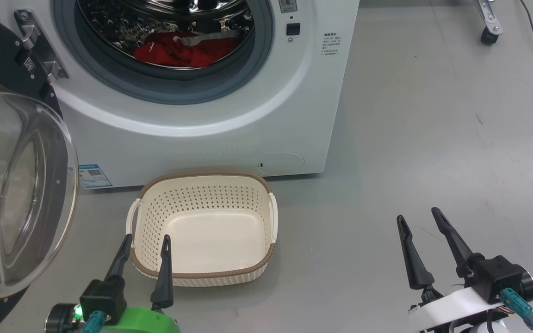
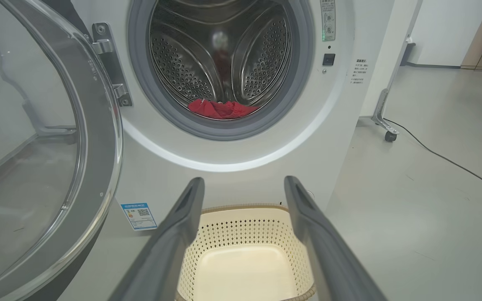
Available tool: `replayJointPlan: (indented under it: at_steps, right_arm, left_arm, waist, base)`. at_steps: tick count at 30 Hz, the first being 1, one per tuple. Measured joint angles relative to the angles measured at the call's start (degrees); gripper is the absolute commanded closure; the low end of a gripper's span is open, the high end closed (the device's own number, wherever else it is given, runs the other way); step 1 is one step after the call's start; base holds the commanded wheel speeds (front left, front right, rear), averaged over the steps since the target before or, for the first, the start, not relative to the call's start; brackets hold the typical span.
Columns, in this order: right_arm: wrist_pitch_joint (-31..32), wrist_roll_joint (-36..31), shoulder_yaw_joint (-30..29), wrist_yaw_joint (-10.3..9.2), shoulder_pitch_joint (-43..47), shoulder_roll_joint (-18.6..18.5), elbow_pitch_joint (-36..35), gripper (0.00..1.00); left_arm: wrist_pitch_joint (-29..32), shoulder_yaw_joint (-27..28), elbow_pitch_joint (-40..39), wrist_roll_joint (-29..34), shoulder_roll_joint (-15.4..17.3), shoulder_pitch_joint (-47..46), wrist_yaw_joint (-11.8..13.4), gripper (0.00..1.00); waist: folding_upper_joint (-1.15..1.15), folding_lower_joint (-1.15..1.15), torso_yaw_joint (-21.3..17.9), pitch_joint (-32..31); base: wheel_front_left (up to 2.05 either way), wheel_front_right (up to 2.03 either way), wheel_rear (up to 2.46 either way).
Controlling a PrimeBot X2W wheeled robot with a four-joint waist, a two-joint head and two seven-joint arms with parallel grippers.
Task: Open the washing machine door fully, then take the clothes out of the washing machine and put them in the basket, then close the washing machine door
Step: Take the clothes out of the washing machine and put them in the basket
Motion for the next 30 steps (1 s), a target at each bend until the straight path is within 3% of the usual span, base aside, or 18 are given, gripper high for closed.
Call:
replayJointPlan:
  at_steps: [30]
  right_arm:
    - [0.0, 0.5, 0.2, 0.00, 0.0, 0.0, -0.1, 0.00]
  left_arm:
    - [-0.4, -0.1, -0.1, 0.9, 0.0, -0.1, 0.5, 0.00]
  waist:
    - [0.00, 0.00, 0.0, 0.6]
  base:
    - [0.87, -0.87, 0.00]
